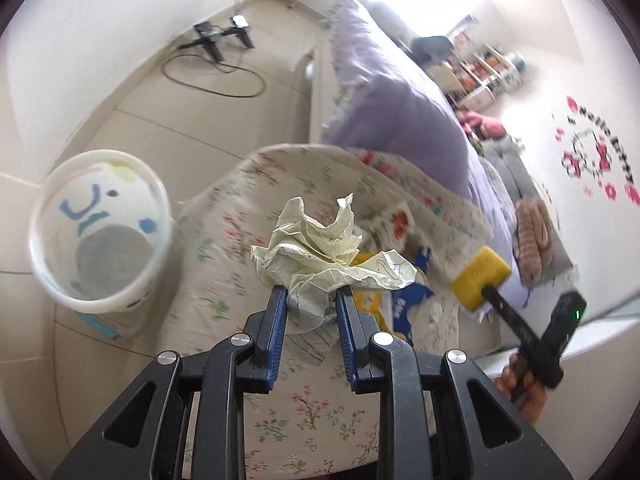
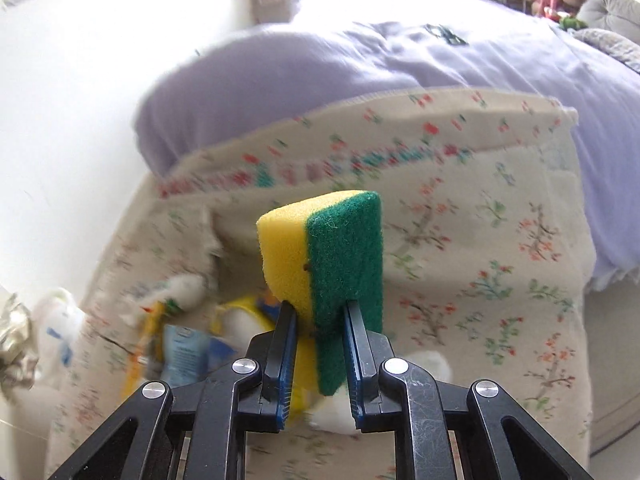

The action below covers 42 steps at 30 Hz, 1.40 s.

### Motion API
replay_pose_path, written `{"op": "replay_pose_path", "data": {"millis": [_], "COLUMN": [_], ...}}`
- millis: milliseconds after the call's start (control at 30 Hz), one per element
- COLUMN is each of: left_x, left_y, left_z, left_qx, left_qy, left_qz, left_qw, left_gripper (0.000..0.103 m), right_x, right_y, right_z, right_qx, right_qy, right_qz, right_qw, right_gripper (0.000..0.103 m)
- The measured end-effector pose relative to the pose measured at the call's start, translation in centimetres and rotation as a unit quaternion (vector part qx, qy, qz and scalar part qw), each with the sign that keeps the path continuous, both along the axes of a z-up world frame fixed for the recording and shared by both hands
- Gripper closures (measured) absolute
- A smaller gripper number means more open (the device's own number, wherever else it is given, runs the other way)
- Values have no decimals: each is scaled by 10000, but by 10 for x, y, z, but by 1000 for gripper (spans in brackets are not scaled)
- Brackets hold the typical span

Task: Collect trash
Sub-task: 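Carry tissue and sponge to the white bin and release both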

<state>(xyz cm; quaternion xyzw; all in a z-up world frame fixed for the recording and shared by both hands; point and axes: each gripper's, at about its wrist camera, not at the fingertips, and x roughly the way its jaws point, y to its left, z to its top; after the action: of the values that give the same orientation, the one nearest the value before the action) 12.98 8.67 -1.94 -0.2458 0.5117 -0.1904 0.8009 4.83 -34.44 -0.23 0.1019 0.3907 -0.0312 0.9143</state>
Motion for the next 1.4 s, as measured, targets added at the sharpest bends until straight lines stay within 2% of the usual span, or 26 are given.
{"op": "replay_pose_path", "data": {"millis": [67, 200, 400, 533, 600, 667, 733, 800, 833, 1067, 1133, 1167, 1200, 1267, 1400], "left_x": [10, 26, 46, 50, 53, 51, 49, 47, 45, 34, 33, 33, 33, 34, 37], "left_y": [22, 56, 101, 115, 121, 128, 137, 143, 145, 163, 167, 168, 168, 166, 147], "left_z": [-2, -2, -27, -48, -54, -58, -56, -51, -48, -38, -40, -40, -41, -41, -35], "left_qx": [80, 636, 889, 814, 933, 831, 667, 649, 636, 346, 277, 228, 205, 243, 397], "left_qy": [105, 63, 491, 846, 921, 999, 990, 953, 921, 847, 905, 923, 926, 931, 822], "left_qz": [244, 853, 1487, 1684, 1709, 1827, 1968, 2137, 2202, 2443, 2511, 2530, 2533, 2493, 2278], "left_qw": [9996, 9943, 9836, 9787, 9765, 9745, 9731, 9701, 9690, 9654, 9633, 9628, 9627, 9636, 9694], "left_gripper": [77, 77, 76, 76, 76, 74, 67, 50, 49, 48, 48, 48, 48, 48, 48], "right_x": [-3, -1, 24, 41, 52, 64, 75, 87, 94, 134, 142, 145, 145, 145, 138], "right_y": [13, 48, 125, 192, 218, 242, 263, 290, 302, 354, 366, 373, 378, 380, 371], "right_z": [6, 10, -7, -31, -39, -46, -52, -58, -61, -95, -103, -106, -107, -110, -100], "right_qx": [145, 486, 1196, 1202, 1344, 1521, 1627, 1723, 1745, 1761, 1710, 1661, 1611, 1576, 1479], "right_qy": [-128, -237, -152, 151, 233, 296, 377, 486, 541, 868, 918, 943, 978, 968, 967], "right_qz": [176, 663, 1339, 1823, 1925, 1992, 2088, 2222, 2285, 2454, 2505, 2537, 2531, 2499, 2471], "right_qw": [9997, 9963, 9836, 9758, 9718, 9676, 9636, 9584, 9563, 9493, 9485, 9482, 9489, 9504, 9527], "right_gripper": [84, 83, 82, 82, 82, 82, 82, 81, 81, 78, 75, 65, 49, 37, 35]}}
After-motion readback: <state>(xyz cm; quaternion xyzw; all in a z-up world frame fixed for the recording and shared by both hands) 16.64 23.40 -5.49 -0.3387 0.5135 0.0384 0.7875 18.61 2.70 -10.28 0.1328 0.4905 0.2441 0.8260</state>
